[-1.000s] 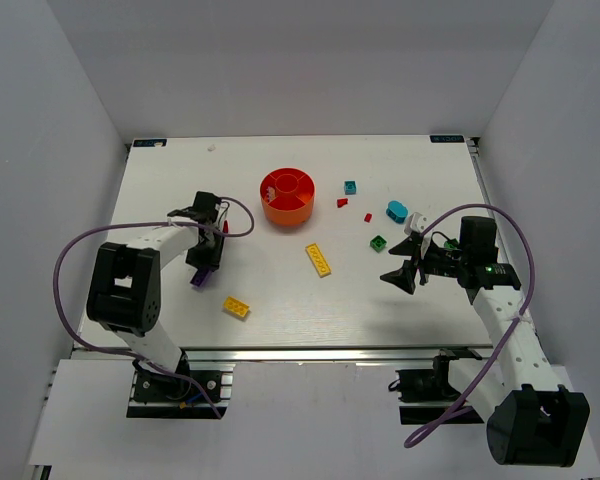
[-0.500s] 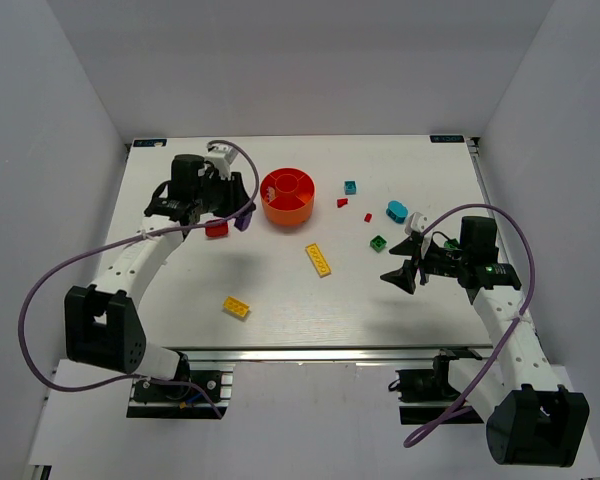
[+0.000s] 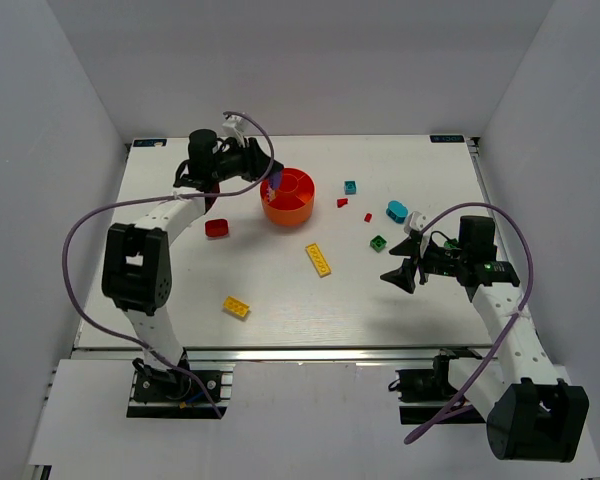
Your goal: Sort the legos into containers by color
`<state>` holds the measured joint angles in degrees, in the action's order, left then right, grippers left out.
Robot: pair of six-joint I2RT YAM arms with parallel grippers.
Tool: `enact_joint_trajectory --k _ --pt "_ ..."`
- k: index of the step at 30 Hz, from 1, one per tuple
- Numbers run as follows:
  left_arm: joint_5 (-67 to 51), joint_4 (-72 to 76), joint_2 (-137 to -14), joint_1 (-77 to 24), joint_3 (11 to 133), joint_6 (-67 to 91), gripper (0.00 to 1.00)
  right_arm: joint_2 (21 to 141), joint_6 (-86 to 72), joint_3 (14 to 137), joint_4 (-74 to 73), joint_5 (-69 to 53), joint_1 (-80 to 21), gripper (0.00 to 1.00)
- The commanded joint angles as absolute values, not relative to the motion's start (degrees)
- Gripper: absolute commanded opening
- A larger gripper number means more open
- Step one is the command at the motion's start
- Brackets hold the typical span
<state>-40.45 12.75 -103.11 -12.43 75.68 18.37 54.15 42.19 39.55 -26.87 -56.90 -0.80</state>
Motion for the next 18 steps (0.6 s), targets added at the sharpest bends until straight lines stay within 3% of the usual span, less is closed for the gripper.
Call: enact_joint_trajectory --k 1,12,18 --pt "-46.6 19.5 -106.5 -11.5 80.5 21.6 0.00 54.5 42.2 40.3 -25.6 -56.7 -0.6 0.74" --pt "-60.0 35.7 -114.7 -7.6 83.4 34.1 0.03 55.6 42.2 40.2 -25.3 -56.1 -0.7 0.74" --pt "-61.4 39.2 -116.5 -5.1 80.8 36.0 0.03 56.1 42.3 40.1 -25.3 -55.9 -0.8 0.74"
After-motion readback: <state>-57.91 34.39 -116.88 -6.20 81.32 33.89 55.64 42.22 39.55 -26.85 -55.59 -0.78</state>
